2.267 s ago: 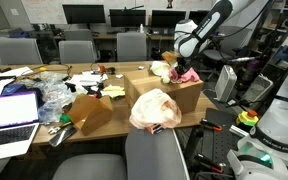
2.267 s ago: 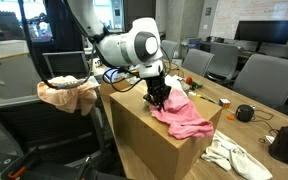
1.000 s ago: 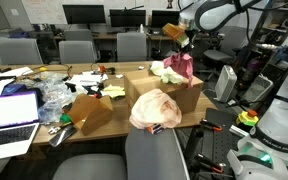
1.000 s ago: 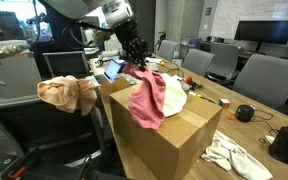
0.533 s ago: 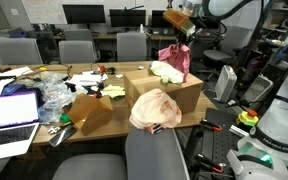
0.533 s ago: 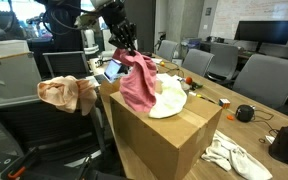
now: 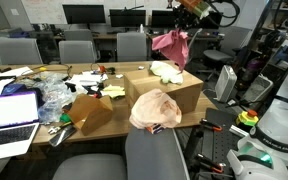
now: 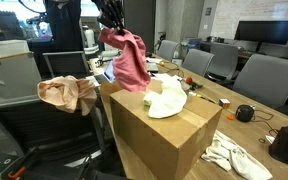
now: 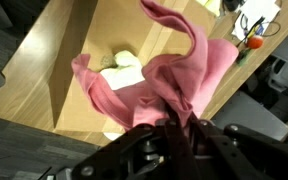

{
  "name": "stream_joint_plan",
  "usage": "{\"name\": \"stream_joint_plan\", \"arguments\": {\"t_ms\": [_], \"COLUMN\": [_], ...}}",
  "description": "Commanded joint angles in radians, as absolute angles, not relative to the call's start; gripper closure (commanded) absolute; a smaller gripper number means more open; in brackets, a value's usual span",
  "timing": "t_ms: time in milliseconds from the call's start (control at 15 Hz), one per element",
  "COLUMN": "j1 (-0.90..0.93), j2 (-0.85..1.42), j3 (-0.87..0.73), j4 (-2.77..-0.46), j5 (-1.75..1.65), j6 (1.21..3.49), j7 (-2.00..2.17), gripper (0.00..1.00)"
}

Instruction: Get the three objects from the cardboard box then put them on the headrest of the grey chair

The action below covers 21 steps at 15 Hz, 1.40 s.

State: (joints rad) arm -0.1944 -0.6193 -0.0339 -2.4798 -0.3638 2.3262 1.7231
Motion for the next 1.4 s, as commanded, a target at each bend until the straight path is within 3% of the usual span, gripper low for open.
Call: {"name": "stream_joint_plan", "arguments": {"t_ms": [0, 533, 1333], "j1": [-0.141, -0.011, -0.018], "j2": [-0.697, -0.750, -0.731], "j3": [-0.032, -0.062, -0.083], "j4": [-2.476, -2.454, -2.377], "j5": [-0.254, 0.063, 0.356], "j6": [2.333, 2.277, 1.896], "j7": [1.532, 1.084, 0.602], "gripper": [0.98, 0.98, 0.98]}}
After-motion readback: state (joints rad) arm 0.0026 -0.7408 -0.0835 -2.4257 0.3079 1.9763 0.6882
